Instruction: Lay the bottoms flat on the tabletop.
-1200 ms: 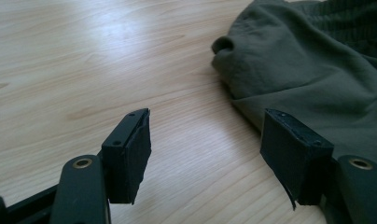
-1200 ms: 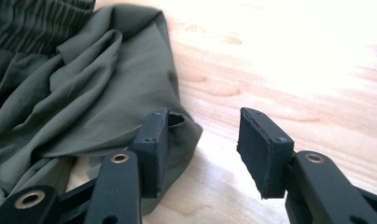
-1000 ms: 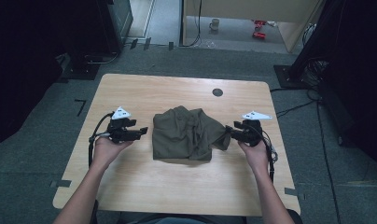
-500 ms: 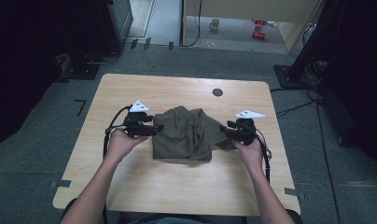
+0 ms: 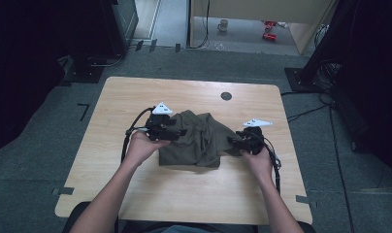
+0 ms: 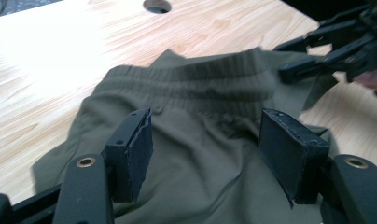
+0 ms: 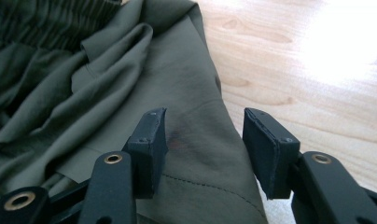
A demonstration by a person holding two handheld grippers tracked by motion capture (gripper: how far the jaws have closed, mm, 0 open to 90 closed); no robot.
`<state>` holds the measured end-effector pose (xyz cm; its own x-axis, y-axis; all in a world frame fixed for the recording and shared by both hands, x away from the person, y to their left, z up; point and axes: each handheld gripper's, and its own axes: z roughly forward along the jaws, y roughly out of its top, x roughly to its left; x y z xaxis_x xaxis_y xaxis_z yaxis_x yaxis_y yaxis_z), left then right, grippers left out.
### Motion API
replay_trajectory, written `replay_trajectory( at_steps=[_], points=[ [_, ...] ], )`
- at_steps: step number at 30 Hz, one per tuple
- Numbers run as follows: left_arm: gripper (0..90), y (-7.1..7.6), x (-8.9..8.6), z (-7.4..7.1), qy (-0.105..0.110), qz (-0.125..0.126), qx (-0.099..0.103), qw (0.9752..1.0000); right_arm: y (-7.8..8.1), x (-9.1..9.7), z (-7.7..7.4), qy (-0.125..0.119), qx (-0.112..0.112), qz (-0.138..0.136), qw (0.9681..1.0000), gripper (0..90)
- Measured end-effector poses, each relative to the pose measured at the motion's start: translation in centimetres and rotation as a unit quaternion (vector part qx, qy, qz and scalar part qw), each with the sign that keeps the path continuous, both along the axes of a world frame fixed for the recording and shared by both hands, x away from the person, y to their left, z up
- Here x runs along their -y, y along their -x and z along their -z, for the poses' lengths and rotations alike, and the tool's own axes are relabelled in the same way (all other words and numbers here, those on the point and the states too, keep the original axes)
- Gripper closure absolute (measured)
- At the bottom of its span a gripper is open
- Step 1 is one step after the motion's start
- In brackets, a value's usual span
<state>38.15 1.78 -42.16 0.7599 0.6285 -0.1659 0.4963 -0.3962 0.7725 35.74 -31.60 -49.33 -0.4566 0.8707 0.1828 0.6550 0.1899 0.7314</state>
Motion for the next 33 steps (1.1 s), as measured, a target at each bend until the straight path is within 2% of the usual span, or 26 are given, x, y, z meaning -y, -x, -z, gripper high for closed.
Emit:
replay_trajectory(
  at_steps=[1, 3, 6, 12, 15, 20, 22, 24, 25, 28, 33],
  points=[
    [35.7, 0.0, 0.2, 0.0, 0.006, 0.005, 0.001, 1.0, 0.0, 0.0, 0.1, 0.001, -0.002, 0.001, 1.0, 49.3],
    [35.6, -0.2, 0.6, 0.0, 0.023, 0.012, -0.011, 0.9996, 0.0, 0.0, 0.5, 0.0, -0.007, 0.0, 1.0, 48.5],
    [35.6, -0.6, 1.6, 0.1, 0.014, 0.019, -0.011, 0.9997, -0.1, -0.1, 1.1, 0.001, -0.015, -0.001, 0.9999, 47.3],
    [35.6, -0.8, 3.4, 0.3, 0.013, 0.035, -0.016, 0.9992, -0.1, -0.3, 1.9, 0.012, -0.025, -0.005, 0.9996, 46.4],
    [36.3, -0.8, 4.1, 0.7, 0.004, 0.036, -0.016, 0.9992, 0.0, -0.5, 1.9, 0.021, -0.02, -0.008, 0.9996, 46.1],
    [38.2, -1.0, 4.8, 1.4, -0.009, 0.039, -0.027, 0.9988, 0.0, -0.5, 1.9, 0.025, -0.015, -0.01, 0.9995, 45.6],
    [41.2, -1.2, 5.3, 2.0, -0.021, 0.045, -0.029, 0.9983, 0.1, -0.6, 1.9, 0.028, -0.013, -0.012, 0.9994, 45.4],
    [47.7, -1.3, 5.4, 2.3, -0.013, 0.048, -0.041, 0.9979, 0.1, -0.7, 1.9, 0.03, -0.012, -0.013, 0.9994, 45.4],
    [54.3, -1.3, 5.4, 2.3, -0.015, 0.054, -0.038, 0.9977, 0.1, -0.7, 1.9, 0.03, -0.013, -0.012, 0.9994, 45.4],
    [65.6, -1.2, 5.5, 2.3, -0.027, 0.057, -0.02, 0.9978, 0.1, -0.7, 1.9, 0.03, -0.013, -0.012, 0.9994, 45.4],
    [79.1, -1.3, 5.2, 2.2, -0.034, 0.059, -0.019, 0.9975, 0.1, -0.8, 1.9, 0.037, -0.012, -0.013, 0.9992, 45.2]
  ],
)
